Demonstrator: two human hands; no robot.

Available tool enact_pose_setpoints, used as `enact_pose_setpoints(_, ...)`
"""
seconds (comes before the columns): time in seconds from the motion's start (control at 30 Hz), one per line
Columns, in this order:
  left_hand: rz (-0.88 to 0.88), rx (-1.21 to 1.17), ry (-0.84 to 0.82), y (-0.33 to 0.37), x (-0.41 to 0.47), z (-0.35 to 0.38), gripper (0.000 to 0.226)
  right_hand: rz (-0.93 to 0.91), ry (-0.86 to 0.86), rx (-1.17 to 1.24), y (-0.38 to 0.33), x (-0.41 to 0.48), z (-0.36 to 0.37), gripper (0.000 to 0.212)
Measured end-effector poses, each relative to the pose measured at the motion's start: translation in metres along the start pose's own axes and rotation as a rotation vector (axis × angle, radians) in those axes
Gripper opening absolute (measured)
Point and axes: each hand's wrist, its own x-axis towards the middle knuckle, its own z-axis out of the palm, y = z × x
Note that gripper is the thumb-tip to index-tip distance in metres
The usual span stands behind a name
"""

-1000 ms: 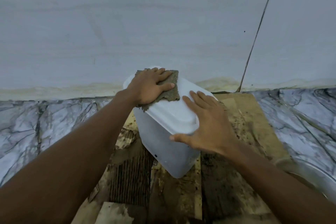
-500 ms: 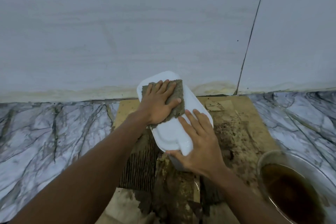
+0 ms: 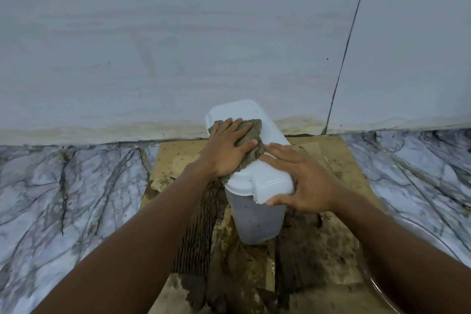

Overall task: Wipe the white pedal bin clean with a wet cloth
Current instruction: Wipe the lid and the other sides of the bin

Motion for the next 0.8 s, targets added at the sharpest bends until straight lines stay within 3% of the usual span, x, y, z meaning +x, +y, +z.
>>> enact_pose_setpoints(0.2,-0.051,-0.244,0.094,-0.006,0.016,-0.019,0.051,0.045,0.129,0.017,0.011,0.043,-0.003,0.097)
enact_pose_setpoints(0.37,-0.021,-0.489,0.38,-0.022,0.025,-0.029,0.037,0.135,0.167,0.114,0.006,0.119,-0.015,0.087)
enact_pose_setpoints(0.47,-0.044,-0.566,0.554,-0.041,0.037,-0.013,0.053,0.199,0.19,0.169,0.013,0.158,-0.02,0.081)
enact_pose_setpoints(0.67,0.024,-0.418,0.698,-0.065,0.053,0.04,0.064,0.19,0.295,0.191,0.025,0.205,-0.02,0.062)
enact_pose_setpoints(0.8,0.004,-0.087,0.646,-0.08,0.053,0.071,0.063,0.198,0.365,0.19,0.032,0.224,-0.014,0.062)
